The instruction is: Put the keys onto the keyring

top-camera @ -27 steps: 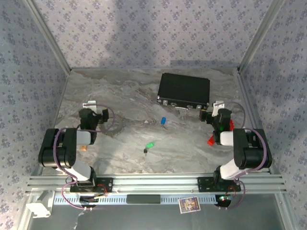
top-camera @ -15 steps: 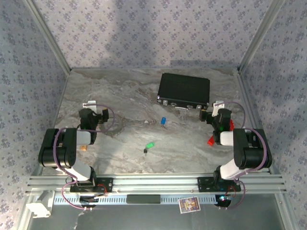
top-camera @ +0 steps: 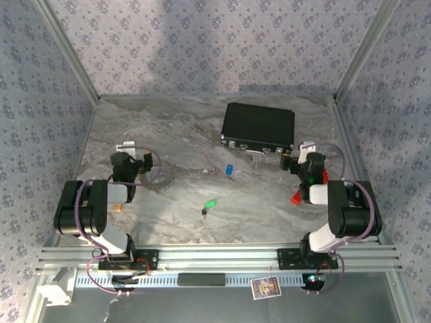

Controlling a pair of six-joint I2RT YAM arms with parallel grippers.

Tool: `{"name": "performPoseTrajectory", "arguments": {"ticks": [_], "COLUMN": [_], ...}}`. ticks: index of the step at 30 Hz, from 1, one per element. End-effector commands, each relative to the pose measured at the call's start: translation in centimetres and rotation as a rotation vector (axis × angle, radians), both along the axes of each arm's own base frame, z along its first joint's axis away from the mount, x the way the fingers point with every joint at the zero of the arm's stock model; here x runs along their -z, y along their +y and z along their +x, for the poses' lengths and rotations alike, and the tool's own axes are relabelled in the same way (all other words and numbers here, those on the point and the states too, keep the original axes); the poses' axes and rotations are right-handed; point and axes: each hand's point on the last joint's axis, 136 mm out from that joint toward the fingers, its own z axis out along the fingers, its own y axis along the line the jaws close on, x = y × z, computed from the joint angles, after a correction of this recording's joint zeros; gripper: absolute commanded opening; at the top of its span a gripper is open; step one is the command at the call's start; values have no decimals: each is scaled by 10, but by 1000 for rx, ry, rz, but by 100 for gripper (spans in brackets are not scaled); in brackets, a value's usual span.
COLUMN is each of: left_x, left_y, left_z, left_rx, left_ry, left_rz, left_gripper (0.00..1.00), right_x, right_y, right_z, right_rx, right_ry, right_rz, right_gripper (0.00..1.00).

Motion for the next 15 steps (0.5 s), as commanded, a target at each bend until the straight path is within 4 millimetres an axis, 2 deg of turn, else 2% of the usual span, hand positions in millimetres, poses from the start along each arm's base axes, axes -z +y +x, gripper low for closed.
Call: {"name": "performPoseTrajectory", "arguments": {"ticks": [1,5,9,12,15], "left_x": [-13,-36,-63,-72,-75], "left_y": [-2,-4,-14,-33,-49], "left_z": [6,3,-2,-14,-30], "left_rx": [21,18,17,54,76], "left_ry": [-41,-25,-10,-8,5], "left_rz": [-13,9,11,-53,-140], "left_gripper": [100,100,100,100,100], "right_x": [-15,-47,-75,-87,-90], "right_y": [1,12,34,53,77], "right_z": [5,2,-11,-24,-42], "right_rx": [-6,-25,-35,-28,-51], "right_ry": [-38,1,54,71,124], "right_rz": [6,-29,66,137,211], "right_gripper": [99,99,99,99,96]}}
